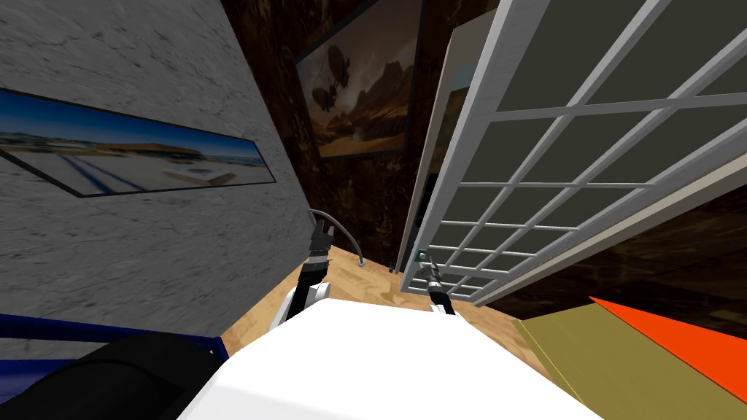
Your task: Pull the door open
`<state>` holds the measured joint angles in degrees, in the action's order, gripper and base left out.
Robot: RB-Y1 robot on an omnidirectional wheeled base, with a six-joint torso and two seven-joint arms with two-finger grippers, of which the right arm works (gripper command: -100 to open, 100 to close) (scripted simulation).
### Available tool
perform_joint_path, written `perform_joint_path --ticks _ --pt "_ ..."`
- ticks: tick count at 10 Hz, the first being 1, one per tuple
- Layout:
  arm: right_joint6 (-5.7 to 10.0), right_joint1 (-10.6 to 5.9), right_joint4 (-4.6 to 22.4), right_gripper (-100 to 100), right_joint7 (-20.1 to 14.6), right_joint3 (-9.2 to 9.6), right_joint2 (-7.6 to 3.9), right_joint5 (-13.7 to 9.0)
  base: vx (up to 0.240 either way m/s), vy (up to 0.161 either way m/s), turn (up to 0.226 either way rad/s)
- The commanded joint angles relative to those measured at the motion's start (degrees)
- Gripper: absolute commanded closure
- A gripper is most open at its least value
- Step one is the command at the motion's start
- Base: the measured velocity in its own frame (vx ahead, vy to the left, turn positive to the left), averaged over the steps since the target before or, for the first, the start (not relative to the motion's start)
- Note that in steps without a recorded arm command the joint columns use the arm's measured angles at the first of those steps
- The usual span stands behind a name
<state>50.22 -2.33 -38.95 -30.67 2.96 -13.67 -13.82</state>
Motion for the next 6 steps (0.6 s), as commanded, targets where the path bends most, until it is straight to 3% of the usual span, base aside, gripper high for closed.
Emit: perform_joint_path --ticks 1,4,6 --pt "-0.05 0.00 -0.09 -100 -2.86 0.56 0.02 -1.29 -0.065 -0.026 0.097" --pt "-0.08 0.01 -0.16 -100 -6.06 0.94 0.04 -2.16 -0.039 -0.015 0.040" --pt "-0.16 0.02 -0.30 -100 -9.87 1.74 0.07 -4.00 -0.061 -0.022 0.083"
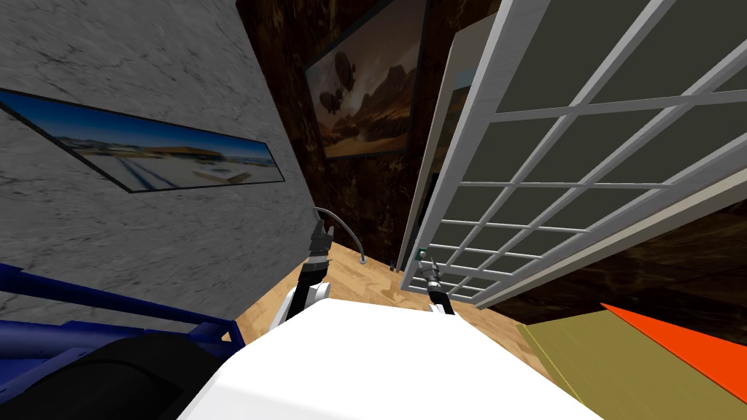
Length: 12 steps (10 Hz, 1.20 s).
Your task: Pull the door open
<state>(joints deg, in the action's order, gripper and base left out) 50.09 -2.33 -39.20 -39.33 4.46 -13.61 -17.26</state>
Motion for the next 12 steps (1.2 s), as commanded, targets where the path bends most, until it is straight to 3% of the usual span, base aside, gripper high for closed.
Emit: perform_joint_path --ticks 1,12 --pt "-0.03 0.02 -0.05 -100 -2.10 0.25 0.01 -0.56 -0.053 -0.026 0.035" --pt "-0.32 0.07 -0.51 -100 -18.33 3.16 0.15 -7.16 -0.049 -0.024 0.060"
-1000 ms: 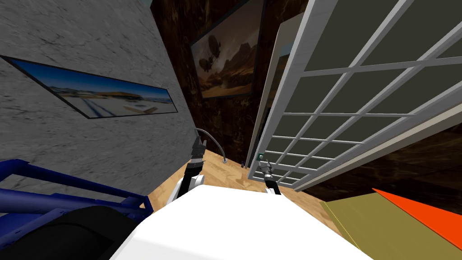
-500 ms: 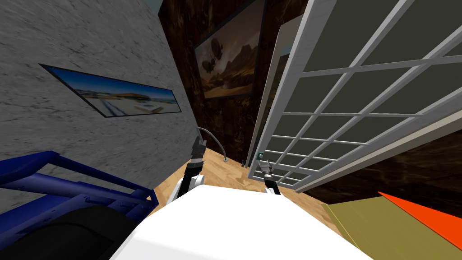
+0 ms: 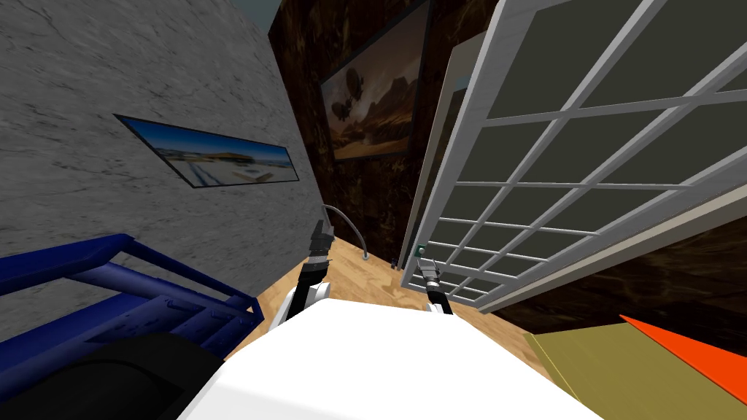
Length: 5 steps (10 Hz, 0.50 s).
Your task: Pull the door open
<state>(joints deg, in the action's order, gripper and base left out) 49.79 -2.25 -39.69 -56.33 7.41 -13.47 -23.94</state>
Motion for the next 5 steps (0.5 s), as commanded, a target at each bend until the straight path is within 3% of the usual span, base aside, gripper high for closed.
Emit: perform_joint_path --ticks 1,5 --pt "-0.03 -0.01 -0.02 -100 -1.64 0.21 0.01 -0.47 -0.041 -0.024 0.033" --pt "-0.15 0.02 -0.19 -100 -8.37 1.39 0.07 -3.11 -0.052 -0.024 0.058"
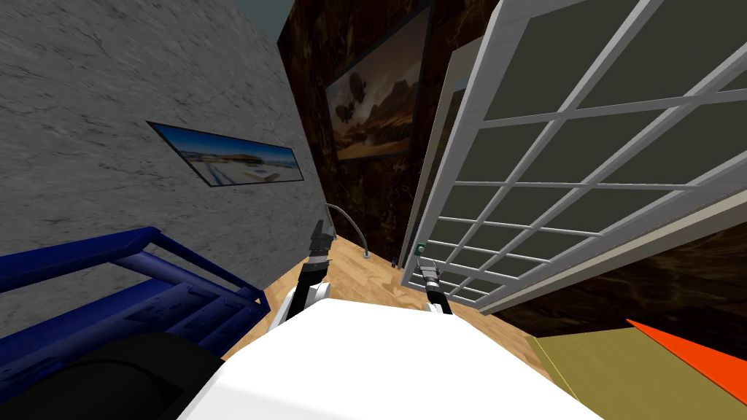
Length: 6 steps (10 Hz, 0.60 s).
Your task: Pull the door open
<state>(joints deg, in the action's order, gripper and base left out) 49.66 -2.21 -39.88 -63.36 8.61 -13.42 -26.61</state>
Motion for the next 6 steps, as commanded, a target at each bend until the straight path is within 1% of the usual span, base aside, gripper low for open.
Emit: perform_joint_path --ticks 1,2,4,5,6 --pt "-0.06 -0.01 -0.04 -100 -2.86 0.56 0.04 -1.23 -0.057 -0.025 0.088" --pt "-0.06 -0.01 -0.04 -100 -3.77 0.56 0.04 -1.23 -0.047 -0.024 0.038" --pt "-0.13 0.00 -0.13 -100 -7.39 1.24 0.08 -2.74 -0.054 -0.033 0.060" --pt "-0.13 0.00 -0.13 -100 -7.98 1.24 0.08 -2.74 -0.050 -0.022 0.033" --pt "-0.17 0.01 -0.17 -100 -9.84 1.55 0.10 -3.42 -0.039 -0.012 0.054"
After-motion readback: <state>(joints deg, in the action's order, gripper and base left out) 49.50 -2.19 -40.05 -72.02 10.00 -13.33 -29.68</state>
